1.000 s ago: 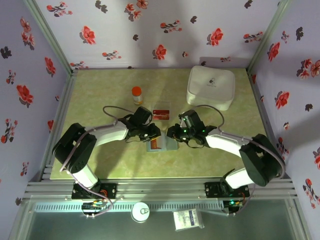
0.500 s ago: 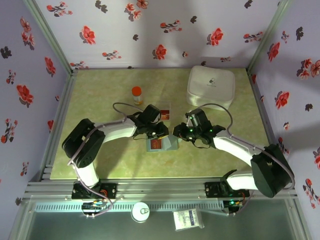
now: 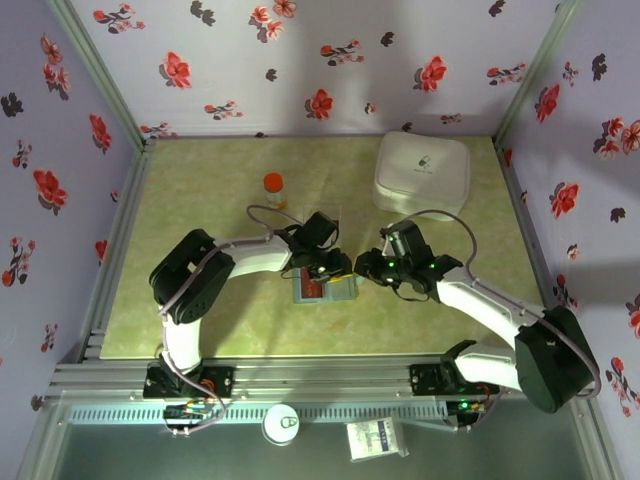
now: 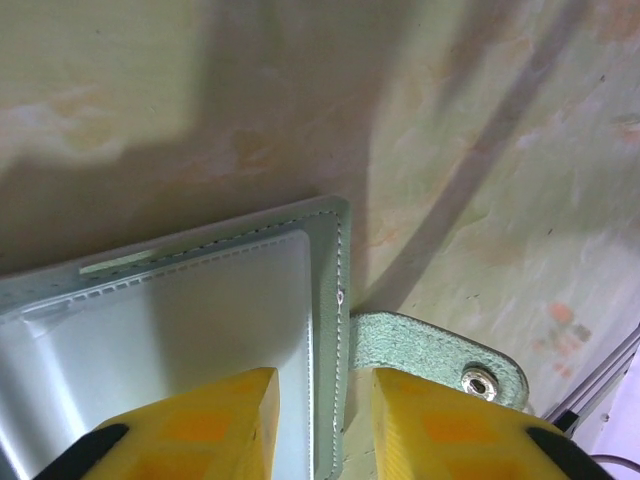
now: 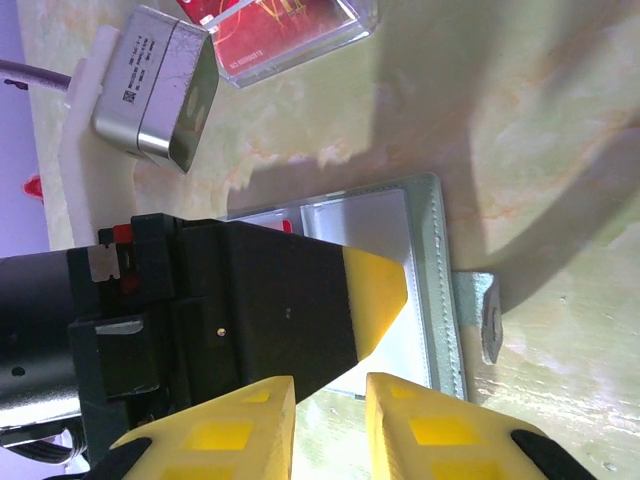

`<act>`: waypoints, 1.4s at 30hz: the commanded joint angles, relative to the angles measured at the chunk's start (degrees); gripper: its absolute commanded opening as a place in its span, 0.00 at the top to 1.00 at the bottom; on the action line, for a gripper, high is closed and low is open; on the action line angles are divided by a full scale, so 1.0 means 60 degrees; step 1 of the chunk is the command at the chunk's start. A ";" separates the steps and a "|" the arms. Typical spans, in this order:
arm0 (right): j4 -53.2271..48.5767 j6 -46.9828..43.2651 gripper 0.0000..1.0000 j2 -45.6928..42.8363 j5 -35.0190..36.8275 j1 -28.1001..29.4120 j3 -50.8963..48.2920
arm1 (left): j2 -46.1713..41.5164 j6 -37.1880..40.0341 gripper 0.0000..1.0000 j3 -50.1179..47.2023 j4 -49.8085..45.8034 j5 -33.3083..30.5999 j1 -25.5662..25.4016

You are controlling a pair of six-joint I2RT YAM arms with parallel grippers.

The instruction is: Take the credit cards out of the card holder

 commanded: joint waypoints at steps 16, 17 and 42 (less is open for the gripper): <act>-0.0002 0.0147 0.74 0.0088 -0.0089 -0.0011 0.0079 | -0.1353 0.0180 0.70 -0.0695 0.0001 -0.0173 0.0272; 0.0041 0.0150 0.74 0.0159 -0.0103 0.0026 0.0111 | -0.1494 0.0183 0.70 -0.0819 -0.0004 -0.0173 0.0315; 0.0781 0.0224 0.75 0.4146 -0.0212 0.1876 0.2720 | -0.4798 -0.0030 0.73 -0.4497 0.0316 -0.0522 0.1848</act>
